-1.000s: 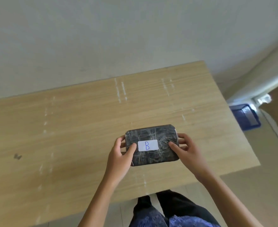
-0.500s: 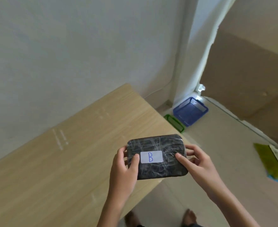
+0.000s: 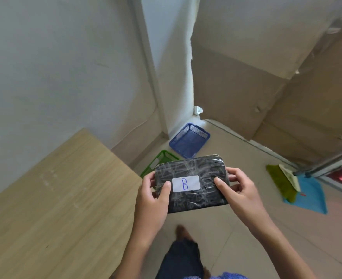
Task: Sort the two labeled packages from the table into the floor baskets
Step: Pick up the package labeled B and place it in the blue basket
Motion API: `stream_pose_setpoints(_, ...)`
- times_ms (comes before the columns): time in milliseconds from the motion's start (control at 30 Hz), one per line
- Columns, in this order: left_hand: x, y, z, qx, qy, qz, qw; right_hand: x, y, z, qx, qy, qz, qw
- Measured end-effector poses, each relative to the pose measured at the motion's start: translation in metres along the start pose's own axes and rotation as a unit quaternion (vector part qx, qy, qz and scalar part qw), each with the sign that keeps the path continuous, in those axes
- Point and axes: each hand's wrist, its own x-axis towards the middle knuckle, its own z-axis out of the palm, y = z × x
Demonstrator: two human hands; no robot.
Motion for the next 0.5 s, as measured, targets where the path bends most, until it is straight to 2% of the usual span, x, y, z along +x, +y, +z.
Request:
stream_pose_setpoints(233, 0.086, 0.031, 0.071, 0.025, -0.025, 0.014, 0.999, 0.087, -0.006, -0.034, -0.017, 0.012, 0.003, 1.000)
stream_pose_setpoints(367, 0.145, 0.054, 0.107, 0.025, -0.047, -0.007, 0.999, 0.151, -0.015, -0.051, -0.065, -0.012, 0.005, 0.998)
stream_pose_setpoints(500, 0.188, 0.067, 0.135, 0.039, -0.037, -0.043, 0.998, 0.218, -0.017, -0.059, -0.108, -0.056, 0.012, 0.993)
